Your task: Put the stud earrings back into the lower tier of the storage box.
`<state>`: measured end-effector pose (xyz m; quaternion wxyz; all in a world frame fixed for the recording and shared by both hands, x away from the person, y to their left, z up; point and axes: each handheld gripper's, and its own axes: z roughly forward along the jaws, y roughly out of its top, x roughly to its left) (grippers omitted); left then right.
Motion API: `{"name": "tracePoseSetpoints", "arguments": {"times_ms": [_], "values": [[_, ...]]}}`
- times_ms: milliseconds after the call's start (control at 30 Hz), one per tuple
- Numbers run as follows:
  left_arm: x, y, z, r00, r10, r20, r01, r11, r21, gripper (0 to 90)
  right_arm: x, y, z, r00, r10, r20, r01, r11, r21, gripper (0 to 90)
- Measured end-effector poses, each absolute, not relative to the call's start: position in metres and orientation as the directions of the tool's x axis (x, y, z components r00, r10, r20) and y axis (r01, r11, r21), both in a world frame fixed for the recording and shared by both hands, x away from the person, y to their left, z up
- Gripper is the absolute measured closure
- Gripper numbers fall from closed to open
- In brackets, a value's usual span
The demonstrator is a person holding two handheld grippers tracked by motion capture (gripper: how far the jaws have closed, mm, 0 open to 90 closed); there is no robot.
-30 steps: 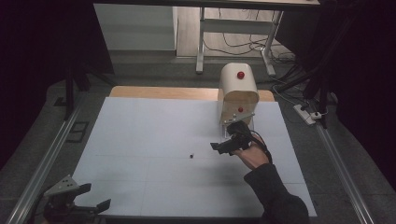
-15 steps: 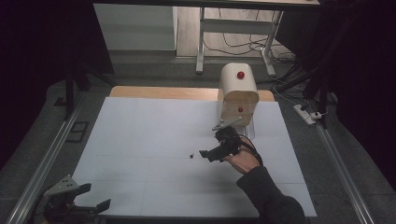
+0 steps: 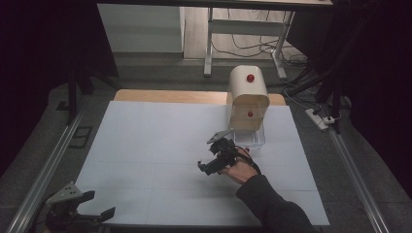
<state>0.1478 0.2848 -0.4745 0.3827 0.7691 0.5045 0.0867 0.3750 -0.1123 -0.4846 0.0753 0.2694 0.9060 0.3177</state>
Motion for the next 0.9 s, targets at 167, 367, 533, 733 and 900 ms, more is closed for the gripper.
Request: {"name": "tracePoseSetpoints", "arguments": {"times_ms": [167,367,533,733,900], "values": [[0.148,0.285,-0.475,0.477,0.842,-0.253,0.709,-0.198,0.677,2.8,0.376,-0.104,-0.495,-0.842,0.539,0.029,0.446,0.664,0.600,0.0],[0.148,0.285,-0.475,0.477,0.842,-0.252,0.709,-0.199,0.677,2.8,0.376,-0.092,-0.514,-0.854,0.520,0.010,0.435,0.704,0.562,0.0],[0.148,0.285,-0.475,0.477,0.842,-0.252,0.709,-0.199,0.677,2.8,0.380,-0.087,-0.526,-0.858,0.514,0.000,0.428,0.715,0.553,2.1],[0.148,0.284,-0.475,0.476,0.843,-0.250,0.709,-0.199,0.676,2.8,0.381,-0.084,-0.526,-0.862,0.506,-0.042,0.390,0.713,0.583,22.0],[0.148,0.284,-0.475,0.476,0.843,-0.250,0.709,-0.199,0.677,2.9,0.379,-0.083,-0.521,-0.872,0.488,-0.041,0.374,0.717,0.588,51.8]]}}
